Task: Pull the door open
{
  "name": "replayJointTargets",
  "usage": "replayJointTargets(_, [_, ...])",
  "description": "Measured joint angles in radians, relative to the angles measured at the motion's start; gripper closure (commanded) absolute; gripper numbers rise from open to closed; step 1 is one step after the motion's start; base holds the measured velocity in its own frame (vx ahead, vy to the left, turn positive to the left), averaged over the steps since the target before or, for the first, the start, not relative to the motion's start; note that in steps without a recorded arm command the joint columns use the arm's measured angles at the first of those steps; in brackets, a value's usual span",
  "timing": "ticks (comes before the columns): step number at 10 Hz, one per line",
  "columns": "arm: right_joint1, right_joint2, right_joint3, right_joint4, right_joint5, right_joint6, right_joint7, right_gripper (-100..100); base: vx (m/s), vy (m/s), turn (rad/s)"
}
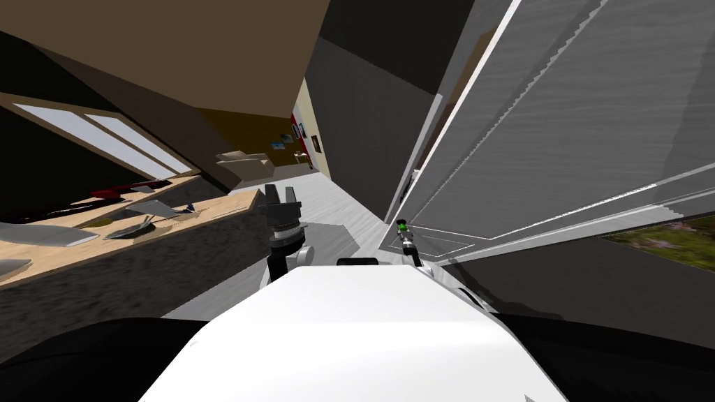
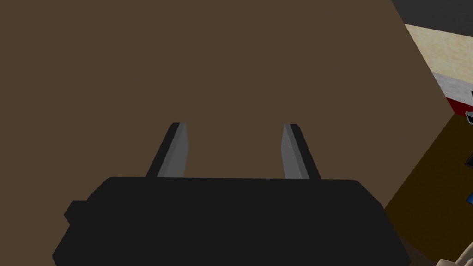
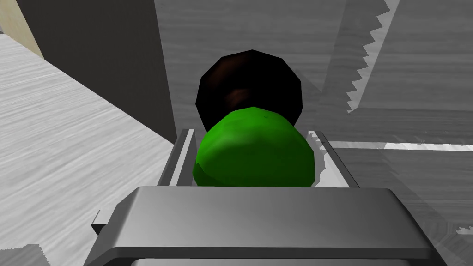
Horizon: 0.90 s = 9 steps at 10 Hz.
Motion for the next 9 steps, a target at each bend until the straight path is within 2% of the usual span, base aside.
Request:
replayJointTargets(6, [0.031,-0.038,0.069,-0.019,0.049,-0.038,-0.076,100,-0.198,-0.044,0.059])
replayJointTargets(7, [0.036,-0.045,0.080,-0.021,0.057,-0.045,-0.088,100,-0.097,-0.018,0.019])
replayJointTargets(9, [0.041,-0.050,0.089,-0.014,0.064,-0.054,-0.098,100,-0.173,-0.041,0.091])
